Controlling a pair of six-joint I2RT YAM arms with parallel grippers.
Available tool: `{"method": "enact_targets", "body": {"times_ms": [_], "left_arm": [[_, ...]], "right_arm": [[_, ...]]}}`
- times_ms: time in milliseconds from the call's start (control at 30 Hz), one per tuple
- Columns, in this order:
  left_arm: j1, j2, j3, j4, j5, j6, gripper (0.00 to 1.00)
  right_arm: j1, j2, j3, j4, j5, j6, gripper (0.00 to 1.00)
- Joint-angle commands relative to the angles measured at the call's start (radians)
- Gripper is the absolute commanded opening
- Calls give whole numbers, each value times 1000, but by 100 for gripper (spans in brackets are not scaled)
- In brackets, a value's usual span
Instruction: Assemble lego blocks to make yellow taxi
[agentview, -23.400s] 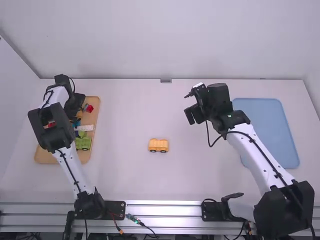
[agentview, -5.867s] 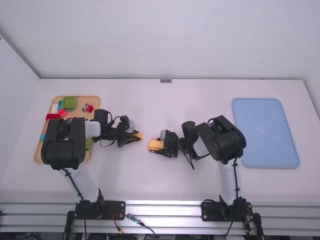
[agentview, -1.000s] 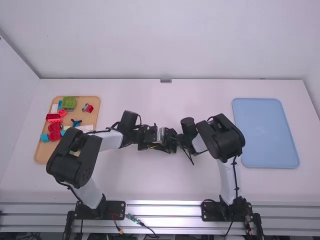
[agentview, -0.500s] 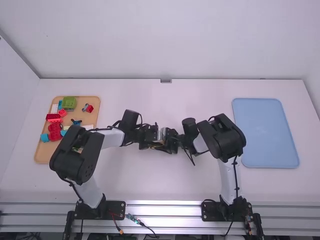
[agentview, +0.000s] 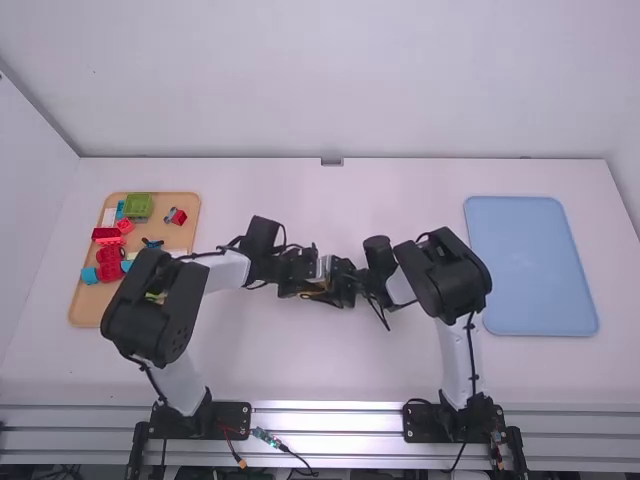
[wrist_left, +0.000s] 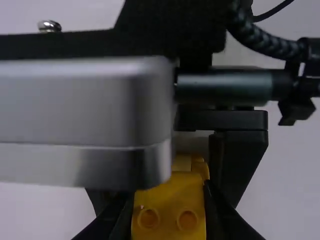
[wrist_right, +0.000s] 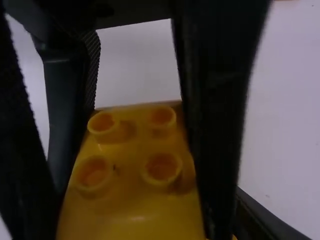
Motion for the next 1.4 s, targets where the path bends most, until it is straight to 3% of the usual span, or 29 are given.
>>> {"method": "enact_targets", "body": {"times_ms": [0,167,467,833,1367], "left_arm": [[18,67,13,-120,-196,45,1],[14,68,65,-235,-169,87,2],[14,67,-22,-18,-121,17,2],[10,67,-26,-23,-26,46,2],[-10,68,-32,-23,-32,42,2]], "right_arm": [[1,-6,-16,-10,28,-28,29],[5,-6,-14,-10,21,-28,29],[-3,-6,-15,-8,20,-28,29],[5,-6,-15,-5,20,-29,29],[24,-6,-6,-6,20,-29,28]]}}
